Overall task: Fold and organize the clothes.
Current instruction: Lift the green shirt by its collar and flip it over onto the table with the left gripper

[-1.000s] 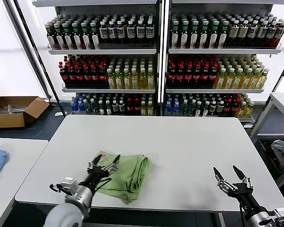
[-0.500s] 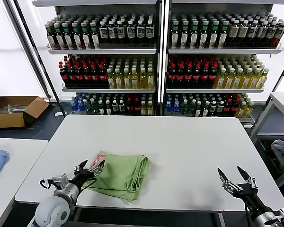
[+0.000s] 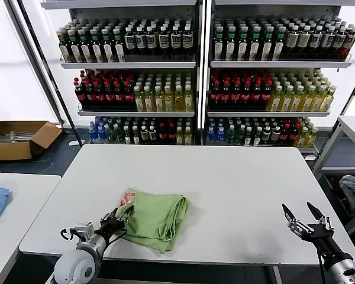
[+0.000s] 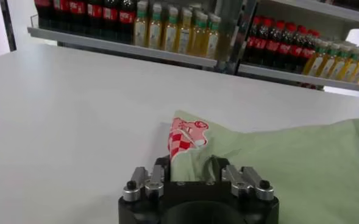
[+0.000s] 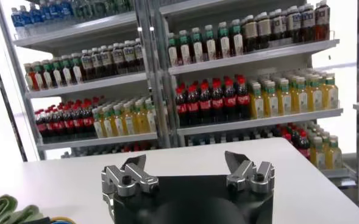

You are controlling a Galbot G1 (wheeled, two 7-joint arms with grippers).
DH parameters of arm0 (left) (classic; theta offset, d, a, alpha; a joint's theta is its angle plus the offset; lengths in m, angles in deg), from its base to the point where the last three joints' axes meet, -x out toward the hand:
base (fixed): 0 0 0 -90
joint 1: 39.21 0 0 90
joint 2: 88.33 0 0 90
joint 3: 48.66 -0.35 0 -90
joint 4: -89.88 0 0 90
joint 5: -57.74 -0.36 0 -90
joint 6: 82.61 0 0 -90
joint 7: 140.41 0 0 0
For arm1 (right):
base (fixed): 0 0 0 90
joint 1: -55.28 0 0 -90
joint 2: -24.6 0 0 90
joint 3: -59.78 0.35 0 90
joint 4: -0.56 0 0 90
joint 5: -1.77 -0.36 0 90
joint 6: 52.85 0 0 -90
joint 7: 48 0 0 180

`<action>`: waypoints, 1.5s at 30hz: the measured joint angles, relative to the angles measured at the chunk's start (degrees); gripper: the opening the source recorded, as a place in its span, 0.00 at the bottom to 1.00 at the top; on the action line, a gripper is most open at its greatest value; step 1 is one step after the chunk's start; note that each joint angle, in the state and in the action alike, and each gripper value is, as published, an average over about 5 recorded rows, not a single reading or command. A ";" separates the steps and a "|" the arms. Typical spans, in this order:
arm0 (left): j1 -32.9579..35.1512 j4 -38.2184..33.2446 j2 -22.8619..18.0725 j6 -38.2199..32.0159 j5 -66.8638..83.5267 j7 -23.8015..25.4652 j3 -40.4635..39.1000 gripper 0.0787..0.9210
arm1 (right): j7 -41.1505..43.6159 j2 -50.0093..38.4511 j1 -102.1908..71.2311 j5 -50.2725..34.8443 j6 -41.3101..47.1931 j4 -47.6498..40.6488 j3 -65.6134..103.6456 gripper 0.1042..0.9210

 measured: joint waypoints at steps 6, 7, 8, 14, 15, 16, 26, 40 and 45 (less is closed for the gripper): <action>0.57 0.34 -1.22 -0.84 -0.98 -0.38 0.45 0.21 | 0.33 -0.55 0.04 -0.37 0.04 0.16 0.18 0.88; 0.77 0.29 -1.45 -1.00 -1.11 -0.53 0.63 0.18 | 0.43 -0.55 0.03 -0.38 0.05 0.22 0.20 0.88; 0.99 0.19 -1.69 -1.16 -1.21 -0.74 0.84 0.14 | 0.52 -0.54 0.04 -0.39 0.05 0.28 0.19 0.88; 3.54 -1.70 -3.03 -1.93 -1.11 -3.13 3.89 0.07 | 0.77 -0.56 0.65 -0.54 0.12 0.21 -0.28 0.88; 4.11 -2.17 -3.22 -1.92 -0.93 -3.68 4.89 0.07 | 0.83 -0.58 0.76 -0.58 0.14 0.18 -0.38 0.88; 4.65 -2.60 -3.37 -1.87 -0.71 -4.25 6.03 0.07 | 0.92 -0.61 0.86 -0.61 0.18 0.18 -0.50 0.88; 6.71 -3.45 -0.42 -1.00 1.58 -9.67 23.52 0.07 | 2.02 -0.78 1.24 -0.89 -0.13 0.57 -1.61 0.88; 6.20 -10.09 3.02 0.57 -1.77 -15.60 28.97 0.07 | 3.32 0.46 0.60 -1.05 -1.14 1.32 -2.35 0.88; 3.89 -12.72 1.20 1.40 -3.69 -17.30 20.39 0.07 | 3.49 1.11 -0.44 -1.00 -1.33 2.10 -1.61 0.88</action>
